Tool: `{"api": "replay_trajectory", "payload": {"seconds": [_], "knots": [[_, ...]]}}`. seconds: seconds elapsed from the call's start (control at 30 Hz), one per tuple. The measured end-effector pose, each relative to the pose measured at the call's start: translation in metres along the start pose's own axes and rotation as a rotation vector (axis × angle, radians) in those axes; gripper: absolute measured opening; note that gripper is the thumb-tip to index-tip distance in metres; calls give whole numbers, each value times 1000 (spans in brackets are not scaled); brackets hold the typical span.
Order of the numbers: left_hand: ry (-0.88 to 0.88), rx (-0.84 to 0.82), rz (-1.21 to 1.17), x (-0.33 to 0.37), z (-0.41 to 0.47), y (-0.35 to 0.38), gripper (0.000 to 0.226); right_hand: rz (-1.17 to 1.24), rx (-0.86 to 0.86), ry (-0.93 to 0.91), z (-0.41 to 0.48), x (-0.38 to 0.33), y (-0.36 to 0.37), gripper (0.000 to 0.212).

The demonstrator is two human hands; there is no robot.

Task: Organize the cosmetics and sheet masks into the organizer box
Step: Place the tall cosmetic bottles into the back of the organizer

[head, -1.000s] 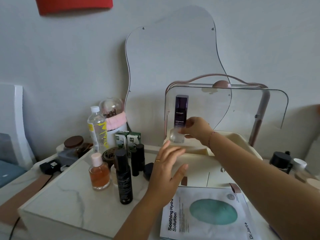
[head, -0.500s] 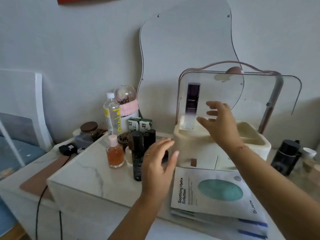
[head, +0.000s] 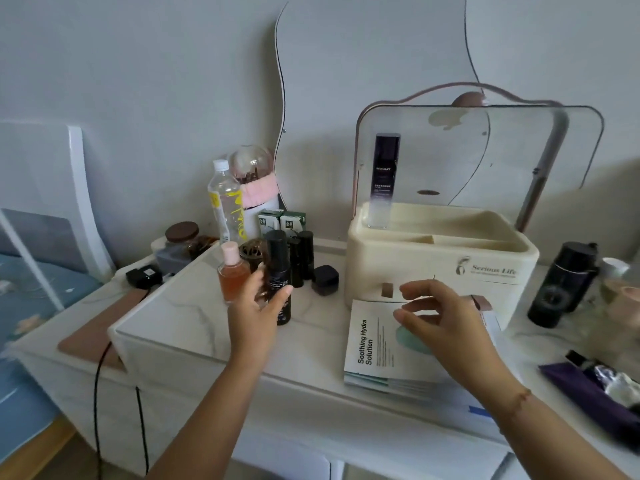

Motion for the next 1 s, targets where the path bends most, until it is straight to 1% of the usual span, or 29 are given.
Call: {"api": "replay_trajectory", "payload": {"seconds": [0.07,0.13,0.27,0.4,0.47,0.53,0.67,0.8,0.9,1.0], "knots": [[29,-20,-57,12,-2,0,43,14,-8,-21,1,-7,2,21],[75,-98,-152,32,-2,8,41,51,-36,-69,5,-20,6,24],[160,-272,-250,80,-4,38,43,167,-145,-192,19,-59,13,38],[187,-420,-263,108,-14,70,41,253,-186,-327,36,-106,3,55],[161,-486,-273,111,-19,84,42,290,-193,-349,43,-120,-4,55],[138,-544,-272,113,-23,94,43,340,-215,-367,47,-127,-8,46],[87,-588,-310,113,-28,105,45,428,-240,-375,45,-125,-13,26],[67,-612,-320,115,-30,114,47,517,-196,-369,41,-118,-22,24],[68,-607,-314,121,-29,119,46,532,-168,-369,41,-113,-28,32],[103,-592,-336,138,-21,120,43,541,-201,-325,39,-99,-25,54]]}}
Point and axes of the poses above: each hand's wrist, its own z-axis towards the middle knuckle, its own y-axis out of the palm, x = y × z, the point moved 9 cm from there along z, towards the middle knuckle, and after that the axes turned 8 degrees about -x, right-handed, at the moved point
